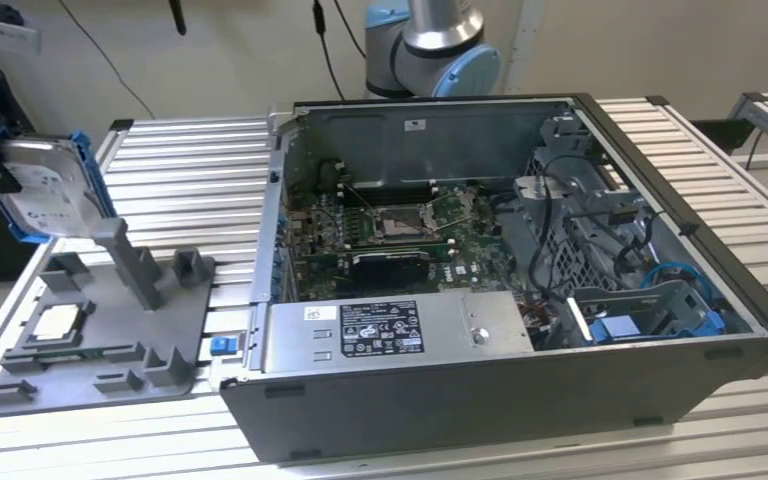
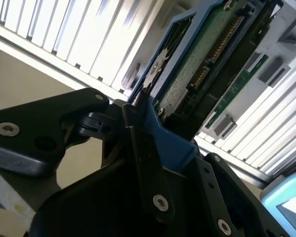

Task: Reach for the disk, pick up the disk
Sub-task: 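Pick up the disk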

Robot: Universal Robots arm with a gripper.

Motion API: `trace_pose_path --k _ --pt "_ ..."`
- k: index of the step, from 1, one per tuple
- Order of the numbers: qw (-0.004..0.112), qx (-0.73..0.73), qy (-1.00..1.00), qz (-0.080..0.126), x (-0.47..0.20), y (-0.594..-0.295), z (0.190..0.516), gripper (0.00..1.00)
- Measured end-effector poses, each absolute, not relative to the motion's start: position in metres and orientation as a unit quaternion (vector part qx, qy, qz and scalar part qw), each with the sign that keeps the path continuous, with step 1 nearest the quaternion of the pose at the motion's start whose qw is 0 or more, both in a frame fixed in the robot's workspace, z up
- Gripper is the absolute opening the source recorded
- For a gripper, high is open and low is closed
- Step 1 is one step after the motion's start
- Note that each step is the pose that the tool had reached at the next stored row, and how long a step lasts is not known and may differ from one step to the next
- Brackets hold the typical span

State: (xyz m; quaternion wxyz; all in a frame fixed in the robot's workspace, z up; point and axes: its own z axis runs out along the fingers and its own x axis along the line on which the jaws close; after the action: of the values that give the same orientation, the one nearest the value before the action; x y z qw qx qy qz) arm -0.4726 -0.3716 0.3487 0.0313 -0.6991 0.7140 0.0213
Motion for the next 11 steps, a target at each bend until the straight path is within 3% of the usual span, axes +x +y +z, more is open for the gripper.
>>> trace_pose_path --k 11 --pt "0.051 -0.7 0.712 0.002 -0.475 -0.372 0.37 0.0"
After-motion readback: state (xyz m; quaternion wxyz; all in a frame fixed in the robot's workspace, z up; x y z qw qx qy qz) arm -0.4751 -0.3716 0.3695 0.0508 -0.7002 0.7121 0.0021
